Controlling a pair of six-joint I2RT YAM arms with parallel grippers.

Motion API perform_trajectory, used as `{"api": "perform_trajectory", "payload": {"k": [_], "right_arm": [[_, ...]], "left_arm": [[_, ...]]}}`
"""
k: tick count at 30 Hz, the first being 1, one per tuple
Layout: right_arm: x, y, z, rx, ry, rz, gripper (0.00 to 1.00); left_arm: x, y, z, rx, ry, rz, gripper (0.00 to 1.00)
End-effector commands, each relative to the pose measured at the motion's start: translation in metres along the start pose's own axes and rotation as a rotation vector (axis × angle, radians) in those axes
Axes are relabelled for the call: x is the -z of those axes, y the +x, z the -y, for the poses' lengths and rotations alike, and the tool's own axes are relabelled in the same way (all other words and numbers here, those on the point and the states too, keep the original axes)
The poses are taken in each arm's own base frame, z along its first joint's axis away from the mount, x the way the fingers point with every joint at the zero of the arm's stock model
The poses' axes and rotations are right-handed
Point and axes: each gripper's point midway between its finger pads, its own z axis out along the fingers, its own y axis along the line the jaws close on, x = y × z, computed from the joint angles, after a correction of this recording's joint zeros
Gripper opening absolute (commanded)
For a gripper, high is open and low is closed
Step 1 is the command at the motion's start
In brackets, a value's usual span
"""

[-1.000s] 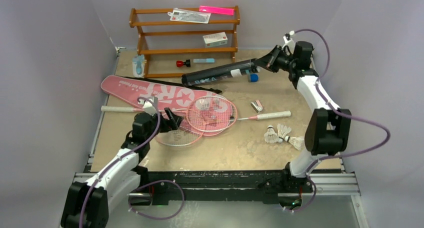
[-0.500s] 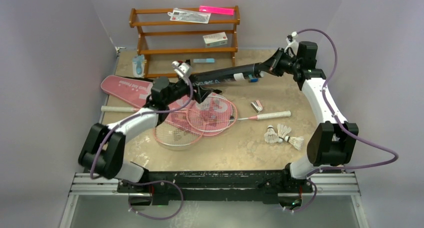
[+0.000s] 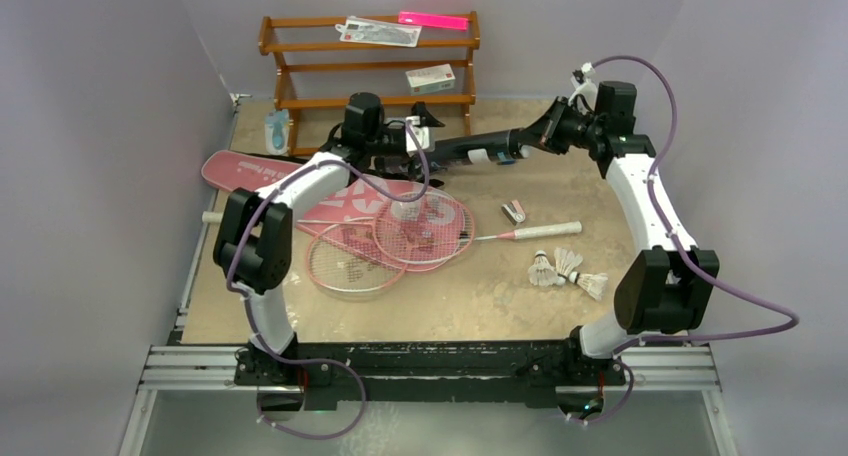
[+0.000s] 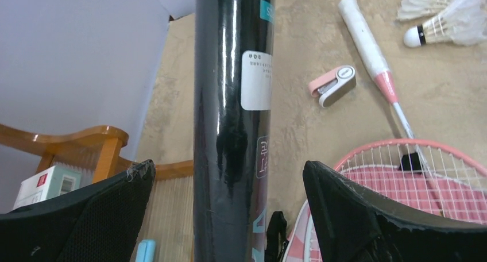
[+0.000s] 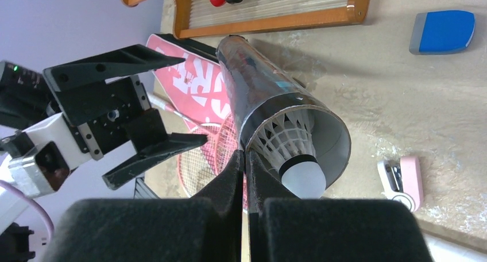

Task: Pack up the badminton gear
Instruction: Pick up the shuttle tube at the center of the board.

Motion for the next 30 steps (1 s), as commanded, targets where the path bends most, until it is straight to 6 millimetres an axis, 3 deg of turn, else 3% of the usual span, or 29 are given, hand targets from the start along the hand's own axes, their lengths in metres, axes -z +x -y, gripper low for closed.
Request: {"api": "perform_trajectory", "payload": {"k": [1,9,23,28,30], "right_arm": [[0.018,-0.013,-0.033,0.087,-0.067,0.038,0.0],[0.017,-0.011,-0.034,0.095,-0.072,0.032,0.0],[0.017,-0.013,-0.038,0.102,-0.091,0.033,0.0],[0.018,-0.014,-0.041,0.105,-0.099,0.033,0.0],[0.018,-0.013,-0.041,0.105,-0.097,0.033,0.0]], "left_arm": [[-0.007,0.009,0.015,-0.037,0.151,-0.011,1.0],[-0.018,0.033,0.015,0.051,0.18,-0.051,1.0],[-0.039,0.065,-0.006,0.115,0.097,-0.109,1.0],[-0.045,0.066,-0.005,0.101,0.115,-0.129,0.87],[-0.046,0.067,-0.008,0.102,0.105,-0.13,0.71]]}}
